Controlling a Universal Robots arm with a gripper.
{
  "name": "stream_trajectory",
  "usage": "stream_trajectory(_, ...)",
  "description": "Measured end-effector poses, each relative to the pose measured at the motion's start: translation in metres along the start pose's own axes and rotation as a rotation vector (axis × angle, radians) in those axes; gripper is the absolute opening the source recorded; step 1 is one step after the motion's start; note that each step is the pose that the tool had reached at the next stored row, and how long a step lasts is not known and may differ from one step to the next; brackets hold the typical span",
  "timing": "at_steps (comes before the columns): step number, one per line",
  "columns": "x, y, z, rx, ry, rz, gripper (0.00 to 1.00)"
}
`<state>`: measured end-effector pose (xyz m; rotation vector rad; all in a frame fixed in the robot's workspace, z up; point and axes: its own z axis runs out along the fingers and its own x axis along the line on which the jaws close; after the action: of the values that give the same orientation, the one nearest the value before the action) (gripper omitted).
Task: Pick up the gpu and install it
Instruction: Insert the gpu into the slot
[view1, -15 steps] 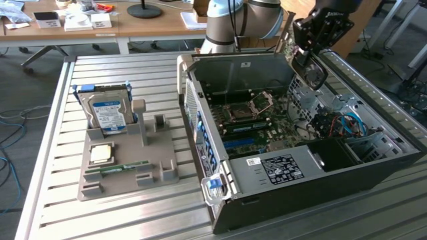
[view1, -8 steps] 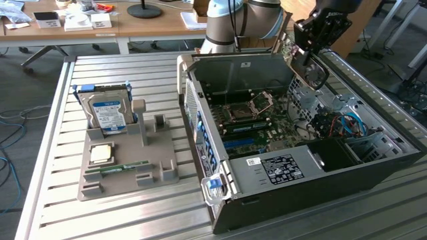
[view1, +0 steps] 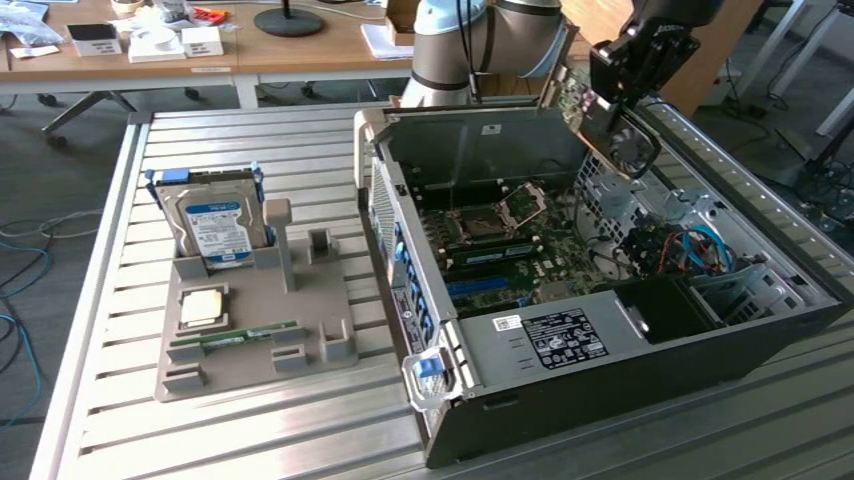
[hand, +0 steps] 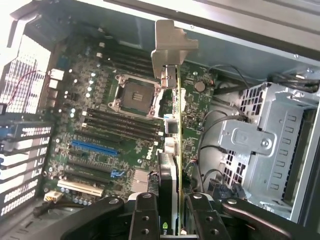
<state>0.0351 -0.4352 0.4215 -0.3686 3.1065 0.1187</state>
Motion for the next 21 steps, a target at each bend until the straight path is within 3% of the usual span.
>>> stream_trajectory(21, 0.0000, 0.0004, 0.0001, 0.0013, 0.0143, -0.177, 0.27)
